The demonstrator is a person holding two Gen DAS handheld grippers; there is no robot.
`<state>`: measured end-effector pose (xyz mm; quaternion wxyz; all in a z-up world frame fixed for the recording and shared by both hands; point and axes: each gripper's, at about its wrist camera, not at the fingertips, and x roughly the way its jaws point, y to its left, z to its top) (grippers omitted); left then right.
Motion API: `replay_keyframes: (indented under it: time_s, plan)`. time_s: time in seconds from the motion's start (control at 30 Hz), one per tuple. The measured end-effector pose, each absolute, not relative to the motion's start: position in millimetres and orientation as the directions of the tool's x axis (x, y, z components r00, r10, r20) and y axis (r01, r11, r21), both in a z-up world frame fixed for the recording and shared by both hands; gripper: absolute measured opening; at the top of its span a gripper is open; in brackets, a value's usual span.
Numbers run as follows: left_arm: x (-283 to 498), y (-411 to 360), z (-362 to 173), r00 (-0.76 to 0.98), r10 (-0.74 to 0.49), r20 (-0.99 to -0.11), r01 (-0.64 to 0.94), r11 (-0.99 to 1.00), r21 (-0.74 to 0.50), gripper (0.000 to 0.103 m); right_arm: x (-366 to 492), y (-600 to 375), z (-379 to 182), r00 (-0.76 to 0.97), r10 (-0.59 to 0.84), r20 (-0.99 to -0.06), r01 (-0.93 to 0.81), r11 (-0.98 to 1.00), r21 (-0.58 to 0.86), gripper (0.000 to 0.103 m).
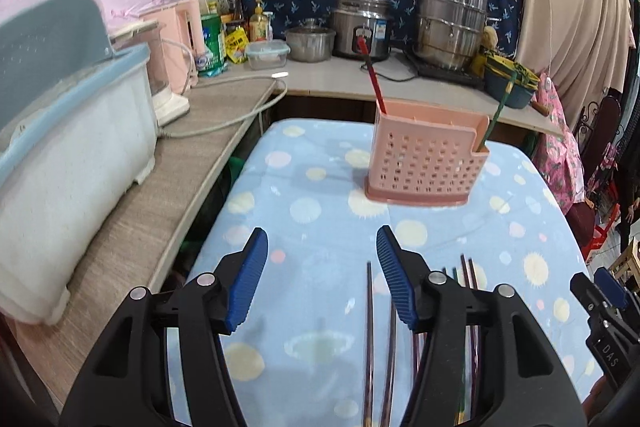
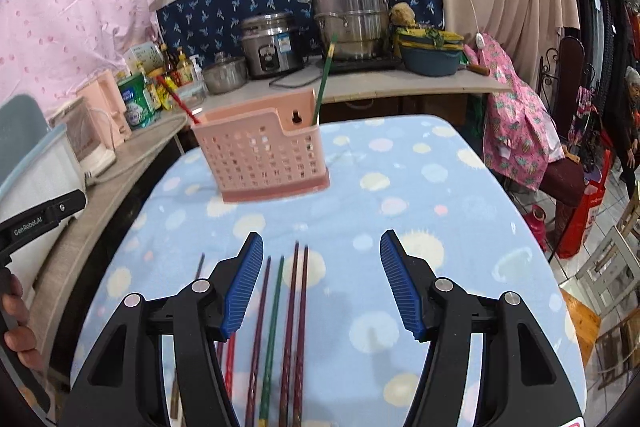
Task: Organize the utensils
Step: 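Withdraw both open tools from the basket back to the remaining chopsticks, then grasp a dark brown chopstick with the left tool while the right tool grasps a dark red one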
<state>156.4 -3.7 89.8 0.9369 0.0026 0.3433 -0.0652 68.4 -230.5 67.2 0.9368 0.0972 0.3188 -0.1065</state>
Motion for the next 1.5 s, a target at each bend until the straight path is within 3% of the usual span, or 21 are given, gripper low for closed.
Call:
replay_keyframes:
  time_s: [0.47, 0.87, 1.23, 1.5]
  plan:
    - [109.9, 4.1, 33.5, 0.689, -0.115, -0.715, 0.126, 0.991, -0.038, 0.054, 24.9, -218.7, 9.4, 0.702, -0.106, -0.704, 0.257, 0.960, 0.112, 0.058]
    - [85.1, 3.4, -5.6, 0.614, -0.111, -0.781, 0.142, 0.989, -0.028, 0.054, 14.2, -193.6, -31.6, 0.636, -0.047, -0.771, 0.197, 0.975, 0.104, 0.028]
    - [81.9, 2.8, -20.5, 0.584, -0.106, -0.805, 0.153, 0.988, -0.020, 0.054, 14.8, -192.9, -47.0, 0.609, -0.033, -0.793, 0.199, 0.974, 0.112, 0.019]
    - [80.9, 0.4, -27.1, 0.567, -0.108, -0.817, 0.161, 0.987, -0.019, 0.054, 16.1, -189.2, -47.8, 0.606, -0.018, -0.795, 0.182, 0.976, 0.117, 0.018]
